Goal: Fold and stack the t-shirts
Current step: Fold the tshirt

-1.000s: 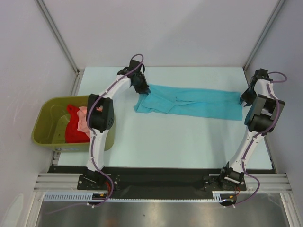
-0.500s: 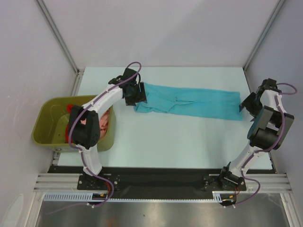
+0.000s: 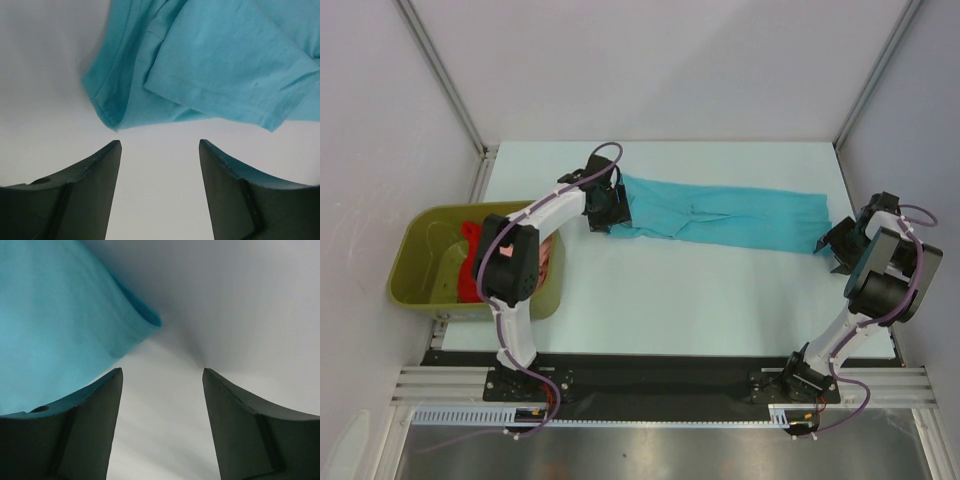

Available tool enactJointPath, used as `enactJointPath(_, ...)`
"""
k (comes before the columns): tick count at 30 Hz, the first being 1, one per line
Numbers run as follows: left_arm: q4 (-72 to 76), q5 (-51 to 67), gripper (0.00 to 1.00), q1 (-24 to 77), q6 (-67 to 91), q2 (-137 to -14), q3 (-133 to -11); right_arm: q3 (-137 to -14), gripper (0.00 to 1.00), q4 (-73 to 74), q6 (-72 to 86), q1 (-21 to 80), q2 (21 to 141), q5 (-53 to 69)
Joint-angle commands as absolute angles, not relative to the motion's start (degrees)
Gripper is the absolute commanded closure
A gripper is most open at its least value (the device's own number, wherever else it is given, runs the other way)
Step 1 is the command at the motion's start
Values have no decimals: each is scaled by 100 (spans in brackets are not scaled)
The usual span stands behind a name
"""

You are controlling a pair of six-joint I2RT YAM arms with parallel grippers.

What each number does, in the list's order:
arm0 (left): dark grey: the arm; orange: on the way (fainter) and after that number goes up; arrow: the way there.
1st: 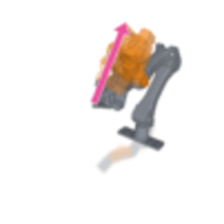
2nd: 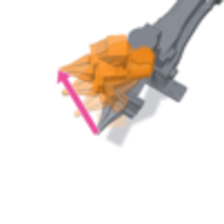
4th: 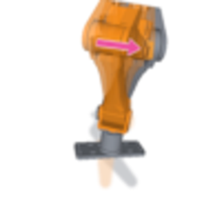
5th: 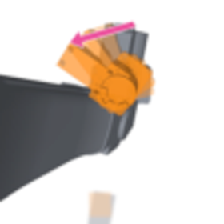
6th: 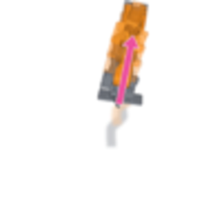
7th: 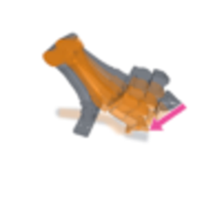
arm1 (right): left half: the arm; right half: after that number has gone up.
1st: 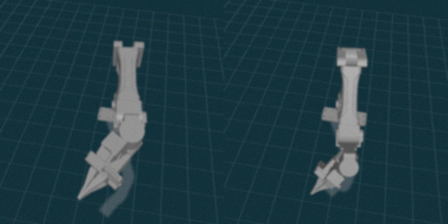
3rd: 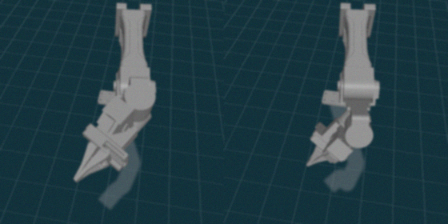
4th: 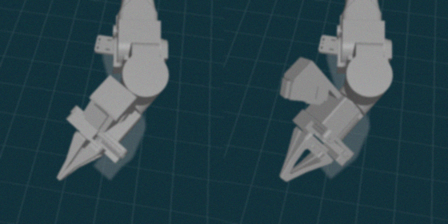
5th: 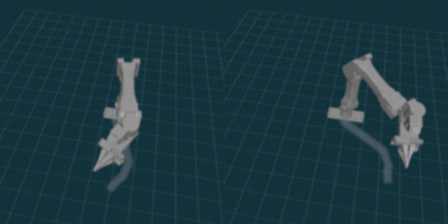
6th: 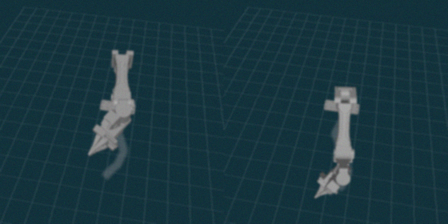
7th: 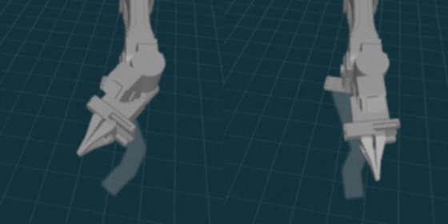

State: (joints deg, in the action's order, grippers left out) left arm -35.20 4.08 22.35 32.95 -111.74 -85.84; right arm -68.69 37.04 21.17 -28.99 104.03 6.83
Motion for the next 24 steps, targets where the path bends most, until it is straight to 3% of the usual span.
enactJointPath(1, -3462, 202, 31, 2188, 3349, -11267, -8771, -6750, 30, 3288, 2224, -3093, 10247, 975)
enactJointPath(6, -3332, 141, 27, 2110, 3322, -11083, -8368, -6733, 36, 3173, 2311, -3234, 10389, 1124)
enactJointPath(13, -3041, 308, 25, 2013, 3234, -11153, -8191, -6776, 35, 2796, 2399, -3349, 10538, 1292)
enactJointPath(24, -2927, 360, 30, 1872, 3331, -11382, -8183, -6917, 45, 2619, 2540, -3349, 10819, 1433)
